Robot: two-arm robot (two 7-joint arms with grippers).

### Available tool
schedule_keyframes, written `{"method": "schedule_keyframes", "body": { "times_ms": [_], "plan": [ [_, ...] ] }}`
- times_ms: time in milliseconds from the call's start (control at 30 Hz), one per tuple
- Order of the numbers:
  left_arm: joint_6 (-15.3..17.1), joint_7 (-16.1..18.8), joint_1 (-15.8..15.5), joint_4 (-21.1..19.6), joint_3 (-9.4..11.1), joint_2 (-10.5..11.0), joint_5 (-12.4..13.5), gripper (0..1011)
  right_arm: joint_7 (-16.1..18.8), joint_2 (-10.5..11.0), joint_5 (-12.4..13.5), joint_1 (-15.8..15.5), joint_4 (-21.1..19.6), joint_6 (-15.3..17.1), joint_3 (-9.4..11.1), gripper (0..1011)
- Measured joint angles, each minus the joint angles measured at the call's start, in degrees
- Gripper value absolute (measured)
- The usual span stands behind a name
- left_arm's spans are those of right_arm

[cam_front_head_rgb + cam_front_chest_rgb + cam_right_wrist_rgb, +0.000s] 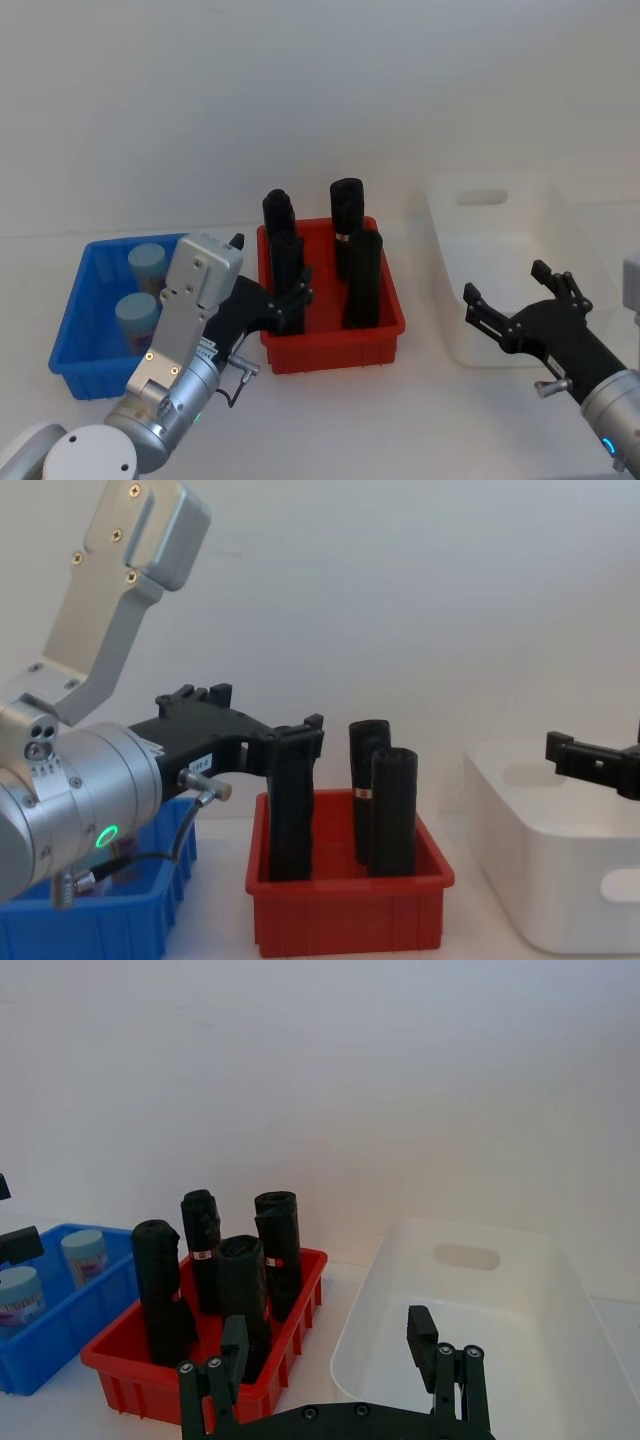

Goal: Pick the cotton swabs from the blue box and place them into the white box.

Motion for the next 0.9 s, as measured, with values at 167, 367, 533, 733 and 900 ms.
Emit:
{"method": "schedule_keyframes", "body": {
  "times_ms": [167, 367, 533, 733, 900],
  "plan": [
    [0.0, 0.0, 0.0, 0.0, 0.0, 0.0, 0.0, 1004, 0.0, 0.0, 0.0, 0.0, 0.0, 0.0, 0.0, 1002],
    [0.0, 0.0, 0.0, 0.0, 0.0, 0.0, 0.0, 1004, 0.0, 0.0, 0.0, 0.0, 0.0, 0.0, 0.0, 1002],
    [0.0, 0.0, 0.0, 0.0, 0.0, 0.0, 0.0, 1004, 0.0, 0.0, 0.0, 0.0, 0.0, 0.0, 0.0, 1002],
    [0.0, 0.0, 0.0, 0.0, 0.0, 0.0, 0.0, 1004, 0.0, 0.0, 0.0, 0.0, 0.0, 0.0, 0.0, 1002],
    [0.0, 0.0, 0.0, 0.0, 0.0, 0.0, 0.0, 1004, 0.0, 0.0, 0.0, 0.0, 0.0, 0.0, 0.0, 1002]
  ]
}}
